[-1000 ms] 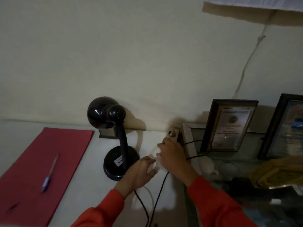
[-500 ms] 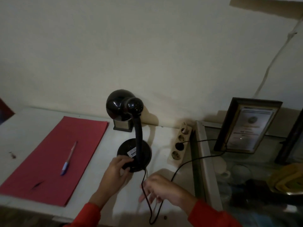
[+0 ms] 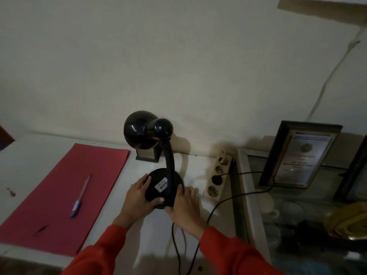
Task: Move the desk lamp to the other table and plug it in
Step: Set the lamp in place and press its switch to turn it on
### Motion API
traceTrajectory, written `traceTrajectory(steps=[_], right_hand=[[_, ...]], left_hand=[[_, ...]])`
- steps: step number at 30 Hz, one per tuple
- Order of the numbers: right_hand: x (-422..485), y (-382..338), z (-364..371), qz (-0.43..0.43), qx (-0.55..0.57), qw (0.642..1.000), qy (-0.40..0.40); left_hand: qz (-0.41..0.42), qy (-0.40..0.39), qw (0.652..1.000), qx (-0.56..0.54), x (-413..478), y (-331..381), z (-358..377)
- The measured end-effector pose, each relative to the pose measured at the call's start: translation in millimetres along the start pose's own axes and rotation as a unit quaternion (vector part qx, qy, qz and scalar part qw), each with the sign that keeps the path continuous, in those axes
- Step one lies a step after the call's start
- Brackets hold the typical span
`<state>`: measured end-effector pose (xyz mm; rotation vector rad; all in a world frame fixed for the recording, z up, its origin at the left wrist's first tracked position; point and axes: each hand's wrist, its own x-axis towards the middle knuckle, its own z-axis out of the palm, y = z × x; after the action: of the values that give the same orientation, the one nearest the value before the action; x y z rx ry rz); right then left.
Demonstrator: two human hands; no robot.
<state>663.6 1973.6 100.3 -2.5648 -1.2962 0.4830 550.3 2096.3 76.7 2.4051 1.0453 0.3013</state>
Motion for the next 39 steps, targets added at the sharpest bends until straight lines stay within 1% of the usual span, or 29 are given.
traceTrajectory(steps=[3, 7, 12, 15, 17, 19, 21, 23, 24, 26, 27, 29, 32, 34, 37, 39], right_hand=[[19.7, 2.8, -10.7, -0.004, -0.066, 0.998, 0.017], [42.9, 9.3, -25.1, -0.021, -0.123, 0.992, 0.010], [69.1, 22.6, -44.5, -0.043, -0.135, 0.990, 0.003], [77.2, 30.1, -56.2, -0.033, -0.142, 0.989, 0.003], [76.9, 33.4, -62.0, -0.016, -0.120, 0.993, 0.010], [70.9, 34.4, -67.6, 0.004, -0.045, 0.999, 0.000], [61.2, 36.0, -74.4, 0.020, 0.007, 0.999, -0.041], [51.2, 39.4, -80.9, 0.027, -0.001, 0.995, -0.096], [47.8, 41.4, -83.3, 0.027, -0.015, 0.994, -0.106], [45.7, 44.8, -85.1, 0.025, -0.019, 0.996, -0.089], [46.4, 45.9, -84.5, 0.023, -0.001, 0.997, -0.076], [50.4, 45.5, -82.7, 0.015, 0.035, 0.998, -0.043], [61.9, 45.9, -79.2, -0.012, 0.041, 0.998, 0.051], [70.9, 49.2, -77.3, -0.013, 0.021, 0.995, 0.093], [82.3, 54.4, -75.2, -0.035, -0.074, 0.989, 0.120], [87.0, 52.7, -73.8, -0.042, -0.088, 0.988, 0.116]], left_hand=[[-0.007, 0.016, 1.000, -0.005, 5.1, 9.3, 6.4], [-0.024, 0.017, 0.999, -0.039, 14.6, 14.6, 9.3], [0.008, 0.003, 0.997, -0.075, 20.1, 12.6, 7.9], [0.017, 0.023, 0.996, -0.090, 23.1, 13.0, 10.1], [0.009, 0.030, 0.995, -0.093, 25.6, 15.5, 12.8], [0.002, 0.035, 0.994, -0.102, 27.7, 17.0, 15.5], [-0.007, 0.038, 0.994, -0.106, 30.5, 17.1, 16.0], [-0.002, 0.031, 0.994, -0.106, 34.0, 16.8, 14.6], [0.006, 0.022, 0.994, -0.110, 36.1, 16.9, 14.3], [0.009, -0.005, 0.990, -0.143, 39.5, 18.0, 14.3], [0.002, -0.013, 0.987, -0.162, 40.5, 18.6, 15.2], [-0.005, -0.007, 0.986, -0.169, 41.1, 19.8, 17.3], [-0.001, 0.019, 0.990, -0.137, 39.3, 23.9, 21.2], [0.004, 0.047, 0.993, -0.105, 36.6, 30.1, 25.4], [-0.002, 0.085, 0.996, -0.041, 33.4, 41.2, 33.8], [-0.016, 0.106, 0.994, -0.007, 33.7, 46.9, 38.4]])
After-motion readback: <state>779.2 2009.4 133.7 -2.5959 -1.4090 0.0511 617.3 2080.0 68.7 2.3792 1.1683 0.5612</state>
